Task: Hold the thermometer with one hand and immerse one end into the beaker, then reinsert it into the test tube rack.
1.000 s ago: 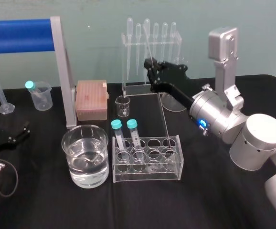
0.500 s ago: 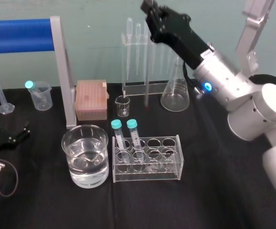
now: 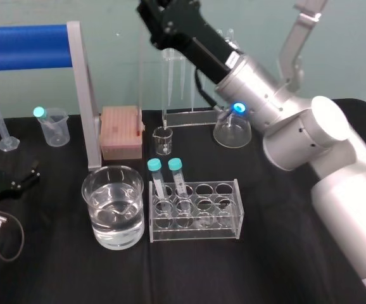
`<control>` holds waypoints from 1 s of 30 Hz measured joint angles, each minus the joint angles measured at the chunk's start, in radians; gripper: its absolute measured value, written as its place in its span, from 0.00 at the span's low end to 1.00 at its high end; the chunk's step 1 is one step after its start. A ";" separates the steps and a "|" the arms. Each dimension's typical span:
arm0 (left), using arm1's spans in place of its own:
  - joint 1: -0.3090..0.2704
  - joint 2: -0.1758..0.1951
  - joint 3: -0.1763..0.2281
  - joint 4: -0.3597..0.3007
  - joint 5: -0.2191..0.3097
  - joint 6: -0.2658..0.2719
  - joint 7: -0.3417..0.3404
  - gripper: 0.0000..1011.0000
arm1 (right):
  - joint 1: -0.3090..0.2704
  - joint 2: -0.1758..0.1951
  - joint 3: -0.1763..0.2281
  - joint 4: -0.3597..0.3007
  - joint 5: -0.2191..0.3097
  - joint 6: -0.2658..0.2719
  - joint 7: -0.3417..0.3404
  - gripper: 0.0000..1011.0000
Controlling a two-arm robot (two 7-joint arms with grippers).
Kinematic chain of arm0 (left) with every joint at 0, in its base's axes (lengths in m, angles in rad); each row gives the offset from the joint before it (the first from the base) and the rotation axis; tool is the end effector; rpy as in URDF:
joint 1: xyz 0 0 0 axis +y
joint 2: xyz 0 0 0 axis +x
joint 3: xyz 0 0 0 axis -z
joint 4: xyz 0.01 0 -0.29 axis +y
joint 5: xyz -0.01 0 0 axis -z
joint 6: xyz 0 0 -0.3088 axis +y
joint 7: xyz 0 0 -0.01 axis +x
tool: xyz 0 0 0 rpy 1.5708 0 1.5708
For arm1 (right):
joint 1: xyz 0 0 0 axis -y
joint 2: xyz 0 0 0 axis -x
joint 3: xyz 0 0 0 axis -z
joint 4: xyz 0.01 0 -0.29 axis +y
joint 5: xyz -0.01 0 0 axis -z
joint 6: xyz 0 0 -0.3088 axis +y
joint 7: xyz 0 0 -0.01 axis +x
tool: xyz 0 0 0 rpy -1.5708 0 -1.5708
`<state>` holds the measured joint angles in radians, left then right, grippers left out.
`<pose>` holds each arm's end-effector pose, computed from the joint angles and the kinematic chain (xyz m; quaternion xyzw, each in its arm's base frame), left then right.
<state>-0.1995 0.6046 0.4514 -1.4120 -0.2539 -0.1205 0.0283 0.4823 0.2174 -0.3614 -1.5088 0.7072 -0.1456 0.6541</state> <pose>0.3581 0.0826 -0.3023 0.1415 -0.1324 0.5799 0.7913 0.4275 0.0435 -0.1553 0.2692 -0.0822 -0.2516 0.9260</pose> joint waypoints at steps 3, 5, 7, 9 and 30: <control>0.000 0.000 0.000 0.000 0.000 0.000 0.000 1.00 | 0.017 -0.013 -0.028 0.032 0.020 -0.007 0.040 0.06; 0.000 0.000 0.000 0.000 0.000 0.000 0.000 1.00 | 0.024 -0.019 -0.040 0.047 0.030 -0.008 0.054 0.06; 0.000 0.000 0.000 0.000 0.000 0.000 0.000 1.00 | 0.029 -0.024 -0.051 0.063 0.038 -0.009 0.069 0.06; 0.000 0.000 0.000 0.000 0.000 0.000 0.000 1.00 | 0.041 -0.032 -0.075 0.094 0.051 -0.013 0.097 0.06; 0.000 0.000 0.000 0.000 0.000 0.000 0.000 1.00 | 0.093 -0.039 -0.174 0.306 0.076 -0.048 0.182 0.06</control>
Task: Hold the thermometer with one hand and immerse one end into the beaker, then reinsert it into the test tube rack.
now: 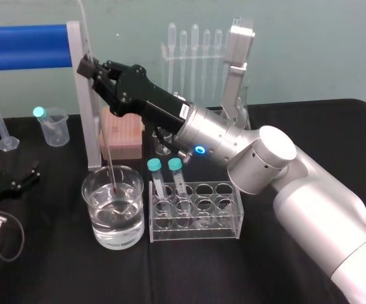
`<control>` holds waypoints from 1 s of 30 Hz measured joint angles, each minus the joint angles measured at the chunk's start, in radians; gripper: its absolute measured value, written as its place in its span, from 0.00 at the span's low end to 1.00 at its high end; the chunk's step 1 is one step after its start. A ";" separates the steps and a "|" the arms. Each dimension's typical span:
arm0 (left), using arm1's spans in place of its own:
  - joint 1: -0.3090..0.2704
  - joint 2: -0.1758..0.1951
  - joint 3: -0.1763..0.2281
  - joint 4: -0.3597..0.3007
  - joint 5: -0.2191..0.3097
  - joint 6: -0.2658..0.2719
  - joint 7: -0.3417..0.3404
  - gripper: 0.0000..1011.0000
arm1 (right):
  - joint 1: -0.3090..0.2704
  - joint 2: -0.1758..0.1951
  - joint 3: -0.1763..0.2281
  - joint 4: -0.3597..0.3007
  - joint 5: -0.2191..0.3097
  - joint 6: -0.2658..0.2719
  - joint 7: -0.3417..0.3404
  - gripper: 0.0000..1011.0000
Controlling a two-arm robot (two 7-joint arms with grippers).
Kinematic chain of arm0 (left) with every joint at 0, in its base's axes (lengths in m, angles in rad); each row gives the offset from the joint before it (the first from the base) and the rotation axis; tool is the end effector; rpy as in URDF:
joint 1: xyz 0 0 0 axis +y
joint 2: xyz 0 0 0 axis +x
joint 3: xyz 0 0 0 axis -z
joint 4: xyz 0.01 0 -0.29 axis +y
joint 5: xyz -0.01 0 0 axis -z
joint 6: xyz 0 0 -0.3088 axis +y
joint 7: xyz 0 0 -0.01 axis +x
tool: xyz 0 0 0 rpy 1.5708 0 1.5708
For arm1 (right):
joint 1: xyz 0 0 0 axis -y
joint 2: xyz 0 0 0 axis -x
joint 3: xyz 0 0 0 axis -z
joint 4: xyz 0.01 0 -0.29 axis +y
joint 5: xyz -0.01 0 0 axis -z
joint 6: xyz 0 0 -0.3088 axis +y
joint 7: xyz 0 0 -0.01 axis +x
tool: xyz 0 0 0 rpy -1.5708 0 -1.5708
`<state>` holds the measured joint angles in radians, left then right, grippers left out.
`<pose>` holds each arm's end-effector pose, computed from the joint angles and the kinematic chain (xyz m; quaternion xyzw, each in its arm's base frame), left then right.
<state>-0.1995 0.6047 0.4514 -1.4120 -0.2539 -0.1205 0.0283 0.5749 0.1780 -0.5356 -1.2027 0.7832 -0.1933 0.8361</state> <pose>0.3581 0.0827 -0.3023 0.1415 -0.1325 0.5799 0.7913 0.4558 0.0786 -0.2212 0.2217 -0.0089 -0.1650 0.9610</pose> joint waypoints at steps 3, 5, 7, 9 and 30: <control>0.000 0.000 0.000 0.000 0.000 0.000 0.000 1.00 | 0.007 -0.002 -0.010 0.031 0.002 -0.004 0.012 0.06; 0.000 0.000 0.000 0.000 0.000 0.000 0.000 1.00 | 0.012 -0.004 -0.016 0.049 0.004 -0.007 0.021 0.06; 0.000 0.000 0.000 0.000 0.000 0.000 0.000 1.00 | 0.014 -0.005 -0.023 0.063 0.004 -0.010 0.030 0.06; 0.000 0.000 0.000 0.000 0.000 0.000 0.000 1.00 | 0.015 -0.005 -0.027 0.071 0.004 -0.013 0.036 0.06; 0.000 0.000 0.000 0.000 0.000 0.000 0.000 1.00 | 0.025 -0.010 -0.059 0.152 -0.029 -0.030 0.073 0.06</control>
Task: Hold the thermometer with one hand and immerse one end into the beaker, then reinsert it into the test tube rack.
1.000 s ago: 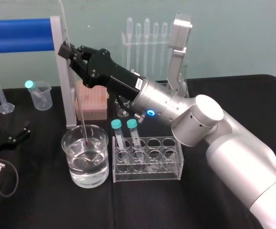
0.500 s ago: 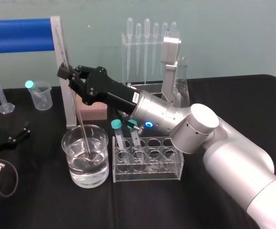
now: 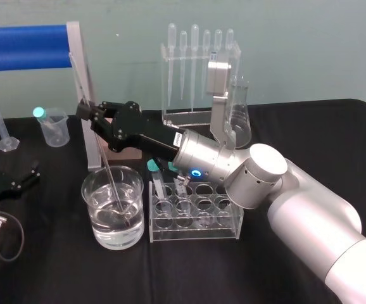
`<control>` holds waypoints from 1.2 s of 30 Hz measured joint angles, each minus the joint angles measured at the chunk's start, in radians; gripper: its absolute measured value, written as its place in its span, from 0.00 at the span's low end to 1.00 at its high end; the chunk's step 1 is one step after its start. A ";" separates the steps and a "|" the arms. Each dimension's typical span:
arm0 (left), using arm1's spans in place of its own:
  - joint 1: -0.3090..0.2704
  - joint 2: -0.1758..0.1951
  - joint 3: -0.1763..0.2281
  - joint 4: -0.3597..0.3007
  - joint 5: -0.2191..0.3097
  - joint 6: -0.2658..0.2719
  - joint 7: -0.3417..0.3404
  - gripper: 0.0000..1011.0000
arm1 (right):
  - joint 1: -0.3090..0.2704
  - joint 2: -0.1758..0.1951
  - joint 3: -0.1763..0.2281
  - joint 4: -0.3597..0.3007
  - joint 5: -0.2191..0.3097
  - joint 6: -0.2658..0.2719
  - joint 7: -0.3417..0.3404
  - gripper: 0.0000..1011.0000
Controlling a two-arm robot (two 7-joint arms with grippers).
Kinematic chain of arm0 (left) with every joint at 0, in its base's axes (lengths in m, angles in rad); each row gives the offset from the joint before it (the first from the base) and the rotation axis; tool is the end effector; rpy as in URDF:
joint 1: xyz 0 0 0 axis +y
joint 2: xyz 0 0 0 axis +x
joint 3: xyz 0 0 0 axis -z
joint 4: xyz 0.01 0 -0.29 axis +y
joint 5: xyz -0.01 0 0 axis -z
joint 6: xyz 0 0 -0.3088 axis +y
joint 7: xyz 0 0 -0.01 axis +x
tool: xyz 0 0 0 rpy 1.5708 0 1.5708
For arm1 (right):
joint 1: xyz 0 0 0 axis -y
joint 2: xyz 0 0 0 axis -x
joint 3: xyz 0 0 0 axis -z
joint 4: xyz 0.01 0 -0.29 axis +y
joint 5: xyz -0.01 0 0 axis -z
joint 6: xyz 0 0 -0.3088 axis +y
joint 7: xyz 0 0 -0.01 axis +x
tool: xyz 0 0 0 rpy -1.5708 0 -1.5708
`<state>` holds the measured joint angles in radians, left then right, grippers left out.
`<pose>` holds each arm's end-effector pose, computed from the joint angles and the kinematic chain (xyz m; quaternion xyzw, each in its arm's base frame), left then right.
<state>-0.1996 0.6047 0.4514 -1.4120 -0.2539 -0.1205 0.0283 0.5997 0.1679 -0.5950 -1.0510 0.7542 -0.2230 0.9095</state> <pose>0.3581 0.0827 -0.3022 0.1415 -0.1325 0.5799 0.7913 0.4620 0.0787 -0.2600 0.1702 0.0106 -0.1459 0.9745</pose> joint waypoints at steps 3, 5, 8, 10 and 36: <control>0.000 0.000 0.000 0.000 0.000 0.000 0.000 1.00 | 0.001 0.000 -0.002 0.001 -0.001 0.006 0.001 0.06; 0.000 0.000 0.000 0.000 0.000 0.000 0.000 1.00 | 0.002 0.000 -0.002 0.001 -0.001 0.009 0.002 0.06; 0.000 0.000 0.000 0.000 0.000 0.000 0.000 1.00 | 0.002 0.000 -0.002 0.001 -0.001 0.013 0.002 0.06; 0.000 0.000 0.000 0.000 0.000 0.000 0.000 1.00 | 0.002 0.000 -0.002 0.001 -0.002 0.013 0.002 0.06; 0.000 0.000 0.000 0.000 0.000 0.000 0.000 1.00 | 0.001 0.000 -0.001 0.000 -0.002 0.013 0.002 0.06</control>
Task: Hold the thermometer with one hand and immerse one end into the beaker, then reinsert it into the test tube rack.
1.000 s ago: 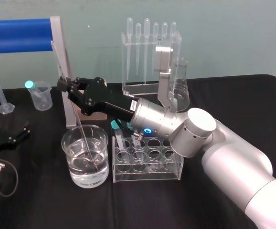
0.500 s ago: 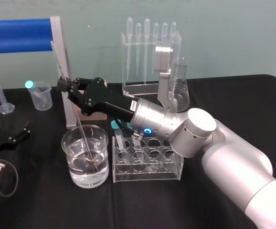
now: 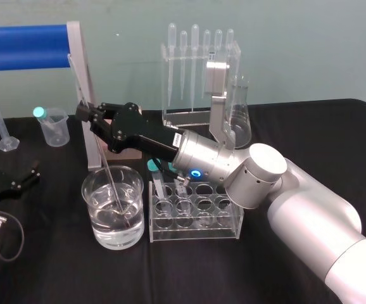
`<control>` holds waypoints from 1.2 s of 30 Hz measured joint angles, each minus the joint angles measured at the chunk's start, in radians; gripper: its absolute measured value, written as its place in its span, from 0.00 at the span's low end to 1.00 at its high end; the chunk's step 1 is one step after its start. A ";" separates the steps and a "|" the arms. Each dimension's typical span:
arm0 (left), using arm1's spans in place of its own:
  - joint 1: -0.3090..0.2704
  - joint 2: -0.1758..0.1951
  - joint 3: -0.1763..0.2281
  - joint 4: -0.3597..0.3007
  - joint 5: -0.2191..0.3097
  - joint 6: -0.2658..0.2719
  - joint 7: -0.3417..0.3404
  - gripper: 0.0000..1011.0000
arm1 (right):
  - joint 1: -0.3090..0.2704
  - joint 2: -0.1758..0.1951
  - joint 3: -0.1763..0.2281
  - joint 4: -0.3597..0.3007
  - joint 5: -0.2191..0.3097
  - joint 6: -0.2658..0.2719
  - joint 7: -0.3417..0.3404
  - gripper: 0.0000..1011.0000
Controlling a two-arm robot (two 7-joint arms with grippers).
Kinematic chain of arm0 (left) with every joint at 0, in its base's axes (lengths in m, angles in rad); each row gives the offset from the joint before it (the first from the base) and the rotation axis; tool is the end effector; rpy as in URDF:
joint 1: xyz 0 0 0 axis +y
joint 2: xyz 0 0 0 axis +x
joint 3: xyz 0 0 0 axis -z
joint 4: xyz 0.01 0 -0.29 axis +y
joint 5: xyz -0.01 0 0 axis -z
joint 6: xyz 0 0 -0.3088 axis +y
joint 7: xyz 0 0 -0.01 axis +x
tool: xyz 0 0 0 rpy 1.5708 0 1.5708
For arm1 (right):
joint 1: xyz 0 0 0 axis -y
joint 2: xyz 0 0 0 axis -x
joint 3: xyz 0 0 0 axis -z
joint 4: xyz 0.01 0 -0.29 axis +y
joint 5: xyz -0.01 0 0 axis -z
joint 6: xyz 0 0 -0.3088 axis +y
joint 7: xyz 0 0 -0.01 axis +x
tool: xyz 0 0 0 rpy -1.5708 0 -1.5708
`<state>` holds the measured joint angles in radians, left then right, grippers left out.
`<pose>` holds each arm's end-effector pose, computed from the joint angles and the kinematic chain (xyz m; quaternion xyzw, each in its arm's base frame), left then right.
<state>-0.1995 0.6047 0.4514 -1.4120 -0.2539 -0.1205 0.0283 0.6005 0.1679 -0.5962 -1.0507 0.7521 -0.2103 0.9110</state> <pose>0.3581 0.0827 -0.3023 0.1415 -0.1325 0.5799 0.7913 0.4621 0.0789 -0.2599 0.1659 0.0153 -0.1438 0.9755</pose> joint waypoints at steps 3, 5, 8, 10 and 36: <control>0.000 0.000 0.000 0.000 0.000 0.000 0.000 1.00 | 0.000 0.000 0.000 0.000 0.000 0.000 0.000 0.06; 0.000 0.000 0.000 0.000 0.000 0.000 0.000 1.00 | 0.000 0.000 0.000 0.000 0.000 0.000 0.000 0.06; 0.000 0.000 0.000 0.000 0.000 0.000 0.000 1.00 | 0.000 0.000 0.000 0.000 0.000 -0.001 0.000 0.06; 0.000 0.000 0.000 0.000 0.000 0.000 0.000 1.00 | 0.000 0.000 0.000 0.000 0.000 -0.001 0.000 0.06; 0.000 0.000 0.000 0.000 0.000 0.000 0.000 1.00 | 0.000 0.000 0.000 0.000 0.000 -0.001 0.000 0.06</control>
<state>-0.1996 0.6047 0.4514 -1.4119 -0.2539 -0.1205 0.0283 0.6005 0.1679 -0.5962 -1.0506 0.7521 -0.2113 0.9106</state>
